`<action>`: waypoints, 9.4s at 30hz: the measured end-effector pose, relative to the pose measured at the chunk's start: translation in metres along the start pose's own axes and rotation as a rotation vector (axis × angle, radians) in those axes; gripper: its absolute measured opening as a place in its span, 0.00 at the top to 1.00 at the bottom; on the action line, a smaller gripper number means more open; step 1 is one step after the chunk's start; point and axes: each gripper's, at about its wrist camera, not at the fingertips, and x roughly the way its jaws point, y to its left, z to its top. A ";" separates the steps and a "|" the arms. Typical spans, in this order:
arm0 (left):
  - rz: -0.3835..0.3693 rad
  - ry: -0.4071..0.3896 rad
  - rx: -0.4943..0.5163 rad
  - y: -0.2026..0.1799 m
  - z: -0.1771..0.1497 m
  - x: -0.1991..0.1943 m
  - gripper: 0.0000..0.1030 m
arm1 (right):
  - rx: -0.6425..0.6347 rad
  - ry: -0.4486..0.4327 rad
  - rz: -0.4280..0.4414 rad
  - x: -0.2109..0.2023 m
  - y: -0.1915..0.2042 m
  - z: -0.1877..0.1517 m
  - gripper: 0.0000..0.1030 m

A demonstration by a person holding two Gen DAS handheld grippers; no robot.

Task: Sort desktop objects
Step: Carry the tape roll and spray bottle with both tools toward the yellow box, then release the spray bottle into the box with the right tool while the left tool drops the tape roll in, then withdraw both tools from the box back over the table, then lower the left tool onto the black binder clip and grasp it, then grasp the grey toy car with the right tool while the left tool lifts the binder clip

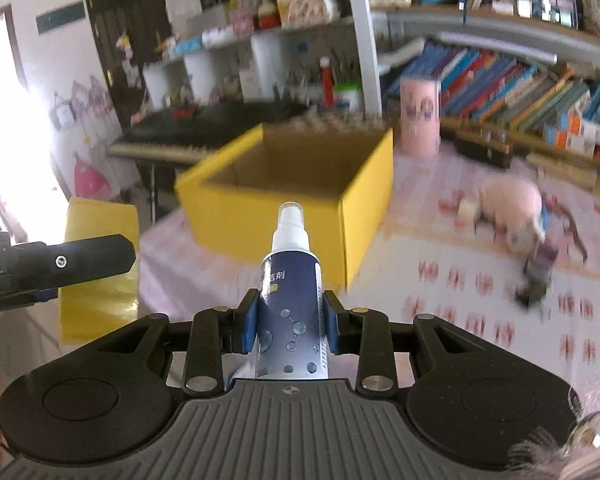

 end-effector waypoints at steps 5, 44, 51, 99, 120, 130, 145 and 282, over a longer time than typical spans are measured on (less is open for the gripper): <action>0.005 -0.081 0.071 -0.008 0.045 0.032 0.14 | 0.007 -0.108 0.010 0.022 -0.017 0.051 0.71; 0.332 0.274 0.420 -0.020 0.034 0.232 0.14 | -0.505 0.192 -0.025 0.237 -0.034 0.091 0.71; 0.324 0.224 0.414 -0.018 0.036 0.222 0.13 | -0.453 0.157 -0.054 0.231 -0.038 0.092 0.70; 0.159 -0.137 0.426 -0.058 -0.062 -0.030 0.03 | -0.036 -0.177 -0.292 -0.077 -0.004 -0.062 0.34; 0.053 0.085 0.454 -0.085 -0.108 0.002 0.02 | 0.072 0.031 -0.402 -0.088 -0.032 -0.107 0.31; 0.015 0.136 0.487 -0.111 -0.113 0.029 0.02 | 0.119 0.080 -0.436 -0.088 -0.068 -0.106 0.30; -0.064 0.240 0.531 -0.149 -0.124 0.071 0.02 | 0.190 0.124 -0.499 -0.093 -0.114 -0.108 0.28; 0.170 0.102 0.010 -0.159 -0.079 0.101 0.56 | -0.044 0.119 -0.055 -0.032 -0.193 -0.029 0.43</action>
